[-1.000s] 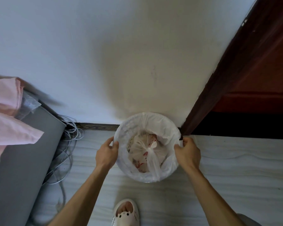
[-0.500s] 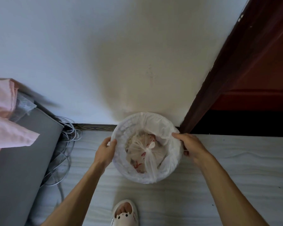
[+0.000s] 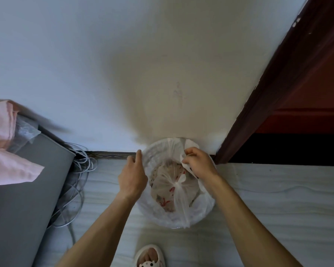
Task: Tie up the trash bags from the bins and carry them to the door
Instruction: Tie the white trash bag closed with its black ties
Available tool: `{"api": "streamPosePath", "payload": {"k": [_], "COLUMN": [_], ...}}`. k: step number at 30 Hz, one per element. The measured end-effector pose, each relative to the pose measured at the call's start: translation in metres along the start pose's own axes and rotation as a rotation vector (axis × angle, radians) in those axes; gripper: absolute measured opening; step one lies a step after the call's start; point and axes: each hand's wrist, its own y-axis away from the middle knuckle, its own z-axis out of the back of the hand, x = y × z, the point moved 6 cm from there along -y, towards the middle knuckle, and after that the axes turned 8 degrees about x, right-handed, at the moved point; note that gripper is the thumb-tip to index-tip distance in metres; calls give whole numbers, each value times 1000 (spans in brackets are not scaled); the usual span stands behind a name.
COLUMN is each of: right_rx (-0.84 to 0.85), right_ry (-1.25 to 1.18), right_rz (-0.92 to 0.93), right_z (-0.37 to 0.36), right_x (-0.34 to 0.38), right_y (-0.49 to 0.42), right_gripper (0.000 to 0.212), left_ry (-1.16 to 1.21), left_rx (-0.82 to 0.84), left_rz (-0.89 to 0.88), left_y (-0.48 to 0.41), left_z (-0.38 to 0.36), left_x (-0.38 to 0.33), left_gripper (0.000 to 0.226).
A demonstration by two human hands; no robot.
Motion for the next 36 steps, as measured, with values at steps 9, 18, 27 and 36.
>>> {"api": "streamPosePath", "payload": {"k": [9,18,27,36], "right_rx": [-42,286,263,-239], "right_ry": [-52,42,210,487], "right_rz": [15,141,249,118], "right_z": [25,-30,2,68], "right_x": [2,31,40,-44], "right_y": [-11,8,46,100], "right_gripper": [25,31,29,14], "left_ry": [-189,-78,127,430], "left_rx": [-52,-73,-213,-78], "left_rz": [-165,-172,-193,-98], "left_y": [1,-2,1,30], "left_z": [5,16,48,52], "left_x": [-12,-7,3,48], "left_gripper": [69,52,42,17]}}
